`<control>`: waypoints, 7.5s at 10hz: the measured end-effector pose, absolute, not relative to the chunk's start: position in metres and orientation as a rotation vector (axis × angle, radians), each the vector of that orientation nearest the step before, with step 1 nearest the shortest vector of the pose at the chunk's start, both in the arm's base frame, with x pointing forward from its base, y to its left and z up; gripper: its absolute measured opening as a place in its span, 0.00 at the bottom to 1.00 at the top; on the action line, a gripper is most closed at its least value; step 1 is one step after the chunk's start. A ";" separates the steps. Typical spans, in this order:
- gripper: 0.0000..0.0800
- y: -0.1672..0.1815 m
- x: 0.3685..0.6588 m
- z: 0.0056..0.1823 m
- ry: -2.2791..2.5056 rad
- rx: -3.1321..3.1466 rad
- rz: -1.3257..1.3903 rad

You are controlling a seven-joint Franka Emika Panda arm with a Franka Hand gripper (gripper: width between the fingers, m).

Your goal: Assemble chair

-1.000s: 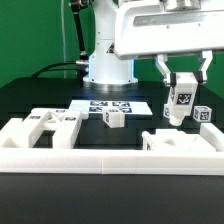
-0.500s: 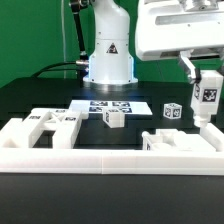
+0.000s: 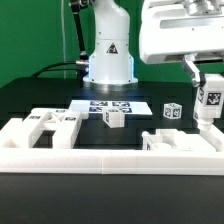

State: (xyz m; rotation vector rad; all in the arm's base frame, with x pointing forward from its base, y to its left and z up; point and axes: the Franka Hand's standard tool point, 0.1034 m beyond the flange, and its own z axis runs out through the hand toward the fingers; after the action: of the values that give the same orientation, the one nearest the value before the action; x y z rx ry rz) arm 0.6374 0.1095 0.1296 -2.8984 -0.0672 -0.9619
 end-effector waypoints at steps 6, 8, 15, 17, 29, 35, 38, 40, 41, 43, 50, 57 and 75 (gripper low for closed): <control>0.36 0.101 0.640 0.110 -0.091 -2.916 -0.960; 0.36 0.103 0.638 0.106 -0.096 -2.919 -0.950; 0.36 0.109 0.632 0.090 -0.106 -2.923 -0.930; 0.36 0.109 0.632 0.089 -0.105 -2.911 -0.975; 0.81 0.106 0.635 0.105 -0.143 -2.932 -0.912; 0.81 0.115 0.631 0.109 -0.164 -2.978 -0.605; 0.81 0.115 0.629 0.109 -0.148 -3.003 -0.314; 0.81 0.112 0.629 0.107 -0.156 -3.008 -0.109; 0.81 0.108 0.624 0.103 -0.155 -3.007 0.019; 0.81 0.105 0.624 0.095 -0.134 -2.999 0.175; 0.76 0.105 0.629 0.086 -0.141 -2.998 0.176; 0.36 0.103 0.629 0.085 -0.015 -3.001 0.173; 0.80 0.074 0.637 0.088 0.983 -2.950 0.056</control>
Offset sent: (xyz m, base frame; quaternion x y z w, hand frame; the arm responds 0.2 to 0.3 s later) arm 0.0082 -0.0023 -0.0060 0.0093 0.0071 -0.0049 0.9999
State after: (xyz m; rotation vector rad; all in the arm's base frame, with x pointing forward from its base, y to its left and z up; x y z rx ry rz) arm 0.6368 0.0738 0.0879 -2.9500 0.9833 0.0557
